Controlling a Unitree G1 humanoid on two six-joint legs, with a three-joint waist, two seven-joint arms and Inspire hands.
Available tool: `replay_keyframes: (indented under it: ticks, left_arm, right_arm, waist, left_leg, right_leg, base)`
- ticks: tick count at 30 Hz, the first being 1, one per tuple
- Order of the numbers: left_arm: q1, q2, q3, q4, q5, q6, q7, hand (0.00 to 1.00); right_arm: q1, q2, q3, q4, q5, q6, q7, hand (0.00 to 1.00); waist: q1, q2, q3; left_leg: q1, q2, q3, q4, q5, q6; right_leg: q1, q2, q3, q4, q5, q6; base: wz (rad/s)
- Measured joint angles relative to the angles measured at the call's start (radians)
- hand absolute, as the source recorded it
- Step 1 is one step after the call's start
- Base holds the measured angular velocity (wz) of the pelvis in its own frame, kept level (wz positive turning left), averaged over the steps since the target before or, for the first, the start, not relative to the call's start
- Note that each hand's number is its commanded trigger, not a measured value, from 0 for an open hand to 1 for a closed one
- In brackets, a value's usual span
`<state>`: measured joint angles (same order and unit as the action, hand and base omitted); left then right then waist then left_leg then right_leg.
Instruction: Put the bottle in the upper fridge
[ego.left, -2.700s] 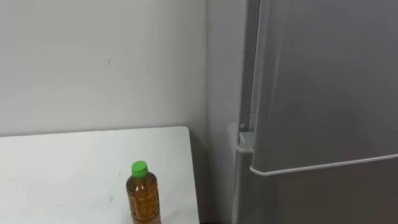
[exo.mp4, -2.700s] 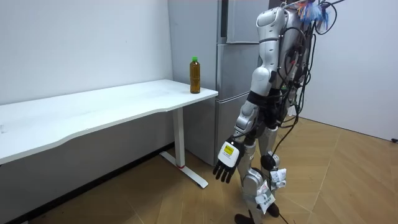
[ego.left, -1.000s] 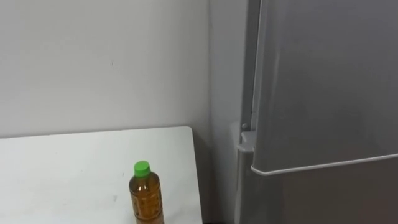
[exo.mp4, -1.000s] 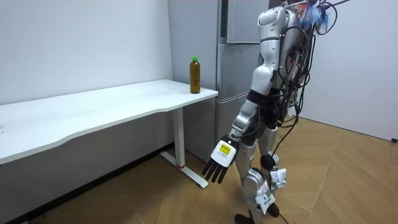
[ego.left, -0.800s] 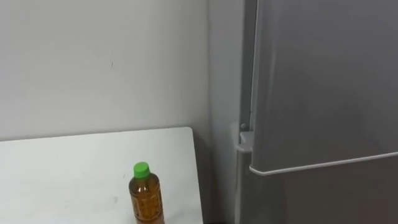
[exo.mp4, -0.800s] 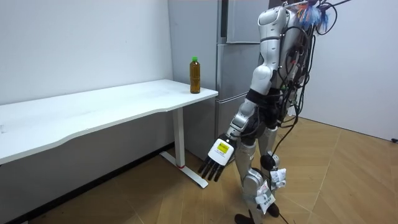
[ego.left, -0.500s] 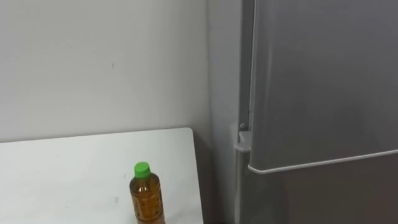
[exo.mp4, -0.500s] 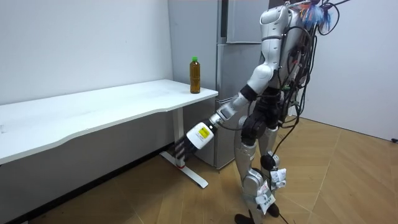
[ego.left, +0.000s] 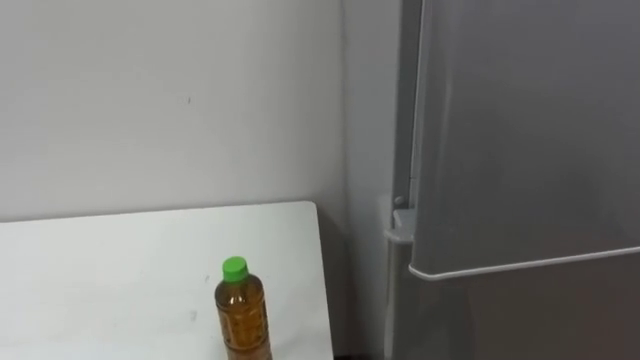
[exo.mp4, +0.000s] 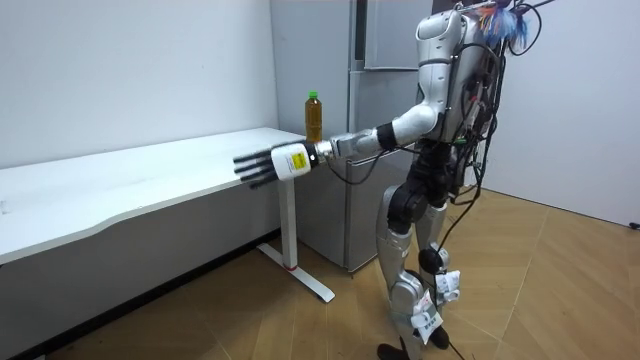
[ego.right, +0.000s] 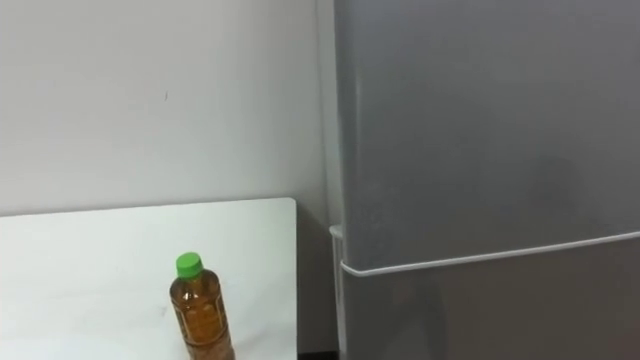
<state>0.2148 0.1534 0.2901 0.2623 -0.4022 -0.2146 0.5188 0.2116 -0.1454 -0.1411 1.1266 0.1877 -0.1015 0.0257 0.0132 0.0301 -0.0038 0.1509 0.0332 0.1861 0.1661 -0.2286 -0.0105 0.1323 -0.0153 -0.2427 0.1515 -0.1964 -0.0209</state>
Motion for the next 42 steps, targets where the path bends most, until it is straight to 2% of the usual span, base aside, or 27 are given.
replay_keyframes:
  ticks: [4, 6, 7, 8, 10, 13, 17, 22, 27, 31, 34, 38, 42]
  left_arm:
    - [0.001, 0.0, 0.005, -0.09, 0.001, -0.007, 0.023, 0.0]
    - [0.001, 0.0, 0.005, -0.124, 0.001, -0.007, 0.024, 0.0]
    - [0.001, 0.0, 0.005, -0.138, 0.001, -0.007, 0.024, 0.0]
    - [0.004, 0.0, 0.007, -0.177, 0.001, -0.007, 0.025, 0.0]
    - [0.003, 0.0, 0.021, -0.276, 0.001, -0.007, 0.02, 0.0]
    - [-0.001, 0.0, 0.037, -0.369, 0.002, -0.007, 0.002, 0.0]
    - [-0.004, 0.0, 0.051, -0.395, 0.004, -0.005, -0.043, 0.0]
    - [-0.005, -0.014, 0.051, -0.504, 0.004, 0.013, -0.087, 0.0]
    - [-0.062, -0.014, 0.051, -0.534, 0.004, 0.027, -0.13, 0.0]
    - [-0.071, -0.016, 0.035, -0.594, 0.0, 0.037, -0.161, 0.0]
    - [-0.105, -0.026, -0.017, -0.619, -0.001, 0.064, -0.245, 0.0]
    - [-0.119, -0.027, -0.057, -0.629, -0.003, 0.092, -0.338, 0.0]
    - [-0.148, -0.026, -0.069, -0.684, -0.019, 0.124, -0.42, 0.0]
  right_arm:
    - [0.008, 0.007, 0.001, -0.003, 0.005, -0.008, -0.004, 0.0]
    - [0.012, 0.014, 0.001, -0.003, 0.005, -0.008, -0.014, 0.0]
    - [0.013, 0.016, 0.001, -0.004, 0.005, -0.008, -0.017, 0.0]
    - [0.015, 0.023, 0.001, -0.003, 0.005, -0.008, -0.019, 0.0]
    - [0.017, 0.029, 0.0, -0.001, 0.005, -0.007, -0.024, 0.0]
    - [0.016, 0.03, -0.001, -0.003, -0.003, -0.007, -0.025, 0.0]
    - [0.011, 0.031, -0.001, -0.003, 0.001, -0.007, -0.023, 0.0]
    - [0.014, 0.037, -0.001, -0.003, 0.003, -0.006, -0.015, 0.0]
    - [0.009, 0.036, 0.0, -0.003, 0.003, -0.006, -0.008, 0.0]
    - [-0.002, 0.037, 0.001, 0.002, 0.008, -0.006, 0.001, 0.0]
    - [-0.018, 0.039, 0.003, 0.004, 0.007, 0.008, 0.001, 0.0]
    - [-0.032, 0.04, 0.003, 0.009, 0.006, 0.016, 0.007, 0.0]
    - [-0.034, 0.04, 0.002, 0.009, -0.002, 0.016, 0.022, 0.0]
  waist:
    - [0.004, 0.004, 0.0033]
    - [0.012, 0.006, 0.0036]
    - [0.013, 0.001, 0.0012]
    - [0.012, 0.007, 0.0046]
    - [0.006, 0.003, 0.0041]
    - [0.001, 0.007, 0.0064]
    - [-0.008, 0.01, 0.0085]
    - [-0.011, 0.006, 0.004]
    - [-0.016, 0.006, 0.0043]
    - [-0.036, 0.003, 0.0065]
    - [-0.043, -0.008, 0.0146]
    - [-0.059, -0.007, 0.0131]
    - [-0.079, -0.006, 0.0117]
  left_leg:
    - [0.001, 0.0, 0.001, 0.0, 0.0, 0.0]
    - [0.001, 0.0, 0.002, 0.0, 0.0, 0.0]
    - [0.001, 0.0, 0.001, 0.0, 0.0, 0.0]
    - [0.001, 0.0, -0.001, 0.0, 0.0, 0.0]
    - [0.003, -0.002, -0.01, 0.0, 0.0, 0.0]
    - [0.01, -0.003, -0.009, 0.0, 0.0, 0.0]
    - [0.009, -0.003, -0.009, 0.0, 0.0, 0.0]
    - [-0.004, -0.001, -0.011, 0.004, 0.0, 0.0]
    - [0.0, -0.003, -0.021, 0.004, 0.0, 0.0]
    - [0.001, -0.004, -0.026, 0.003, 0.0, 0.0]
    - [-0.001, -0.004, -0.025, 0.003, 0.0, 0.0]
    - [-0.006, -0.004, -0.024, 0.003, 0.0, 0.0]
    - [-0.018, -0.004, -0.026, 0.004, 0.0, 0.0]
  right_leg:
    - [-0.002, 0.001, 0.007, -0.001, 0.0, 0.0]
    - [-0.002, 0.001, 0.009, 0.0, 0.0, 0.0]
    - [-0.002, 0.0, 0.009, 0.0, 0.0, 0.0]
    - [-0.001, 0.0, 0.007, 0.0, 0.0, 0.0]
    - [0.006, -0.001, -0.005, 0.0, 0.0, 0.0]
    - [0.012, -0.002, -0.004, -0.001, 0.0, 0.001]
    - [0.012, -0.002, -0.003, -0.001, -0.001, 0.001]
    - [0.005, -0.001, -0.005, 0.0, -0.001, 0.001]
    - [0.009, -0.001, -0.007, 0.0, -0.001, 0.001]
    - [0.011, -0.001, -0.011, -0.001, -0.001, 0.001]
    - [0.008, -0.002, -0.009, -0.001, -0.001, 0.001]
    - [0.004, -0.002, -0.009, -0.002, -0.001, 0.002]
    - [-0.005, -0.001, -0.008, 0.0, -0.001, 0.001]
  base:
    - [-0.05]
    - [-0.02]
    - [0.0]
    - [0.06]
    - [0.13]
    - [0.02]
    - [0.0]
    - [0.0]
    - [0.02]
    - [0.02]
    - [0.0]
    - [0.0]
    - [0.0]
